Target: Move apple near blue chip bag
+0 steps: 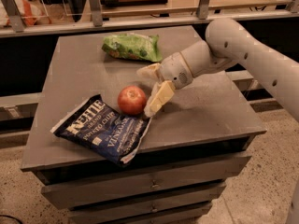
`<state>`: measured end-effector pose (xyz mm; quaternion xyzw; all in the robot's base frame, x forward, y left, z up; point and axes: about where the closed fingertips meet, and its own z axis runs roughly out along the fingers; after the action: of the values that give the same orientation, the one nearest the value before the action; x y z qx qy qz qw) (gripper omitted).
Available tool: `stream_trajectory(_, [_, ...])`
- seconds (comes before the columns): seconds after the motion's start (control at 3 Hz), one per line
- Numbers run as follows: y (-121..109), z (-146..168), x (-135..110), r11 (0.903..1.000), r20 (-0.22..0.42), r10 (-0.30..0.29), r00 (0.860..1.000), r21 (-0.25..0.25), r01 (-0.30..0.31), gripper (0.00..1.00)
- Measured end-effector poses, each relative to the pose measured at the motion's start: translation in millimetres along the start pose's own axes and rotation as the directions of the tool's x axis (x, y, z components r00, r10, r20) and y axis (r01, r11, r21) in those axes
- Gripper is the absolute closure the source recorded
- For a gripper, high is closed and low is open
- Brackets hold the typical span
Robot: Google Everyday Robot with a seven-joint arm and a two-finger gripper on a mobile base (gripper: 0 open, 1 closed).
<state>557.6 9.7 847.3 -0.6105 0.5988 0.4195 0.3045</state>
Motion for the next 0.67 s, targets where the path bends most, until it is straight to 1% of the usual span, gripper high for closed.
stream_trajectory(0.33, [-5.4,-25.0,-5.6,0.9976,-0.011,-0.011,1.0,0.068,0.012,0.0])
stream_trajectory(0.67, [-8.1,-57.1,-10.7,0.9866,-0.03,-0.023,0.999,0.161,0.028,0.0])
